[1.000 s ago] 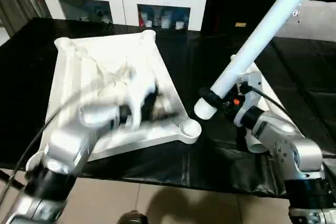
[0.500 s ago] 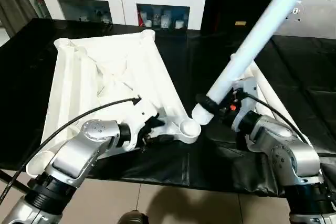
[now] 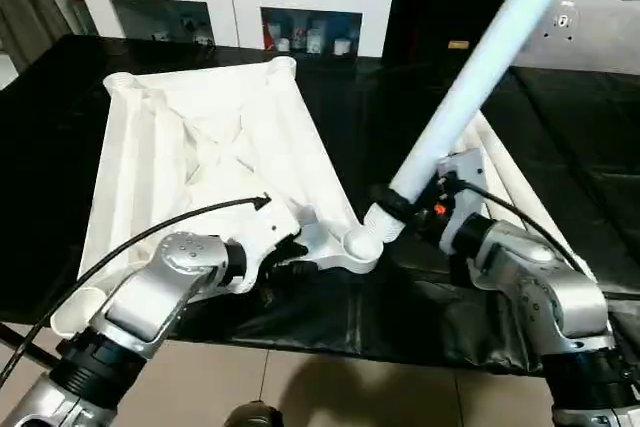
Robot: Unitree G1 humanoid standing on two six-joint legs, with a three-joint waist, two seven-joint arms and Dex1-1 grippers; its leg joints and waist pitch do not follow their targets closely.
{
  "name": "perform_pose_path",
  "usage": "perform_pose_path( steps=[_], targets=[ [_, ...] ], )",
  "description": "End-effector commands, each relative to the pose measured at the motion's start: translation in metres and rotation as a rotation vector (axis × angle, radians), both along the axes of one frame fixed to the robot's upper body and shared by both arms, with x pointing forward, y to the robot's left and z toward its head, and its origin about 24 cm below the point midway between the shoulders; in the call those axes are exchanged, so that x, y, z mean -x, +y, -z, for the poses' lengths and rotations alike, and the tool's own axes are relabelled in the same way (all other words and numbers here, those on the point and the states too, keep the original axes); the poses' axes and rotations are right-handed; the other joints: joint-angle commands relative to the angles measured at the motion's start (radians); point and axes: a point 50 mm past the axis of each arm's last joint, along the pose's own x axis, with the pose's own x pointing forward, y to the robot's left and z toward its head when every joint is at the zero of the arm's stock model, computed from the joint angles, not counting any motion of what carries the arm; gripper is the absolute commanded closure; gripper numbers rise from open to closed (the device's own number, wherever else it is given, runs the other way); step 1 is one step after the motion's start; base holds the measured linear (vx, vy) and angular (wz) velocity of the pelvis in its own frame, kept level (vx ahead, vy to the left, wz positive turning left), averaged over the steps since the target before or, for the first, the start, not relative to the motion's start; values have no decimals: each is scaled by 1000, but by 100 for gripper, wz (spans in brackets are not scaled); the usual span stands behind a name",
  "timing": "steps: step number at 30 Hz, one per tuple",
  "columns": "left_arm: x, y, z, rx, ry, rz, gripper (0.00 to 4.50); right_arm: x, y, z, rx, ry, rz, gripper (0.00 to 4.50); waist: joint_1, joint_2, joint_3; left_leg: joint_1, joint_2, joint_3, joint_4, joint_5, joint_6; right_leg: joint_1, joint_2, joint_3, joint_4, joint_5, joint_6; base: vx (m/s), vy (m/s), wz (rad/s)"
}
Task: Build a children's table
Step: Insert table leg to table base
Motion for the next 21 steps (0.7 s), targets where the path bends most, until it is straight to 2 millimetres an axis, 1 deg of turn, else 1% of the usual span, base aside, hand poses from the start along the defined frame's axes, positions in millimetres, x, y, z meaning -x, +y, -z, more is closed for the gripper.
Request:
perform_pose_path(
  steps=[1,3,4,5,6,7,9,10,11,13,14,15,16,17,18,19,21],
  targets=[
    [-2,3,3,-41,7,-2,342,1,-1,-5,15,-27,-13,261,-1,6,-67,34,73,-31,-81,-242,-41,27,-90,48,-77,-139,-189,0,0,0],
    [-3,2,2,-32,10,3,369,1,-2,-6,15,-27,-21,261,0,7,-67,34,73,-30,-79,-235,-39,27,-91,48,-77,-134,-191,0,0,0],
    [-4,2,3,-46,7,12,369,2,-2,-7,20,-30,-33,261,1,18,-69,35,72,-32,-79,-237,-43,26,-91,47,-75,-134,-192,0,0,0],
    [-5,3,6,-82,-3,18,372,2,-2,-7,26,-36,-42,261,-1,10,-67,35,72,-31,-80,-247,-40,27,-89,47,-81,-144,-186,0,0,0],
    [-9,4,9,-110,-35,11,387,3,-2,-8,29,-41,-50,261,0,12,-67,35,71,-31,-79,-253,-40,26,-89,49,-82,-152,-182,0,0,0],
    [-10,4,10,-116,-35,15,387,3,-3,-9,29,-42,-49,261,-1,9,-67,34,71,-30,-78,-252,-39,27,-90,49,-82,-154,-181,0,0,0],
    [-13,2,10,-110,-20,17,412,2,-4,-10,28,-44,-41,261,-1,10,-68,34,72,-31,-78,-251,-39,28,-93,49,-83,-175,-179,0,0,0],
    [-18,0,10,-94,-27,8,412,1,-6,-11,30,-48,-36,261,-1,9,-68,34,71,-31,-78,-248,-39,27,-93,49,-84,-186,-181,0,0,0],
    [-21,-2,9,-64,-28,13,430,0,-7,-12,29,-52,-28,261,-2,8,-69,33,72,-31,-78,-245,-39,29,-94,48,-83,-185,-181,0,0,0],
    [-23,-5,7,-41,-37,29,437,0,-8,-12,27,-54,-21,261,-3,8,-71,33,72,-31,-77,-241,-38,28,-93,48,-83,-178,-182,0,0,0],
    [-25,-13,4,-17,-96,133,441,-1,-10,-14,25,-56,-16,261,-3,7,-70,30,70,-33,-77,-233,-28,29,-95,48,-88,-171,-182,0,0,0],
    [-24,-15,4,-18,-121,188,447,-1,-11,-14,24,-56,-16,261,-5,6,-72,30,70,-31,-75,-229,-27,30,-94,49,-86,-163,-179,0,0,0],
    [-24,-18,5,-25,-135,234,447,-1,-11,-15,23,-56,-18,261,-5,1,-74,30,71,-30,-74,-211,-20,31,-94,48,-82,-138,-178,0,0,0],
    [-24,-19,5,-24,-138,262,449,-1,-11,-15,24,-56,-23,261,-3,1,-73,29,70,-30,-74,-202,-13,31,-95,48,-84,-132,-178,0,0,0],
    [-23,-21,6,-12,-131,284,450,0,-11,-15,25,-56,-32,261,-2,4,-75,29,71,-28,-72,-192,-9,31,-96,48,-80,-121,-182,0,0,0],
    [-22,-24,6,4,-118,311,450,1,-10,-15,29,-54,-43,261,1,4,-75,33,73,-26,-70,-191,-4,28,-97,48,-80,-123,-189,0,0,0],
    [-21,-25,6,14,-109,330,450,1,-10,-15,32,-53,-50,261,9,6,-75,33,75,-25,-69,-192,2,26,-99,48,-81,-143,-192,0,0,0]
  ],
)
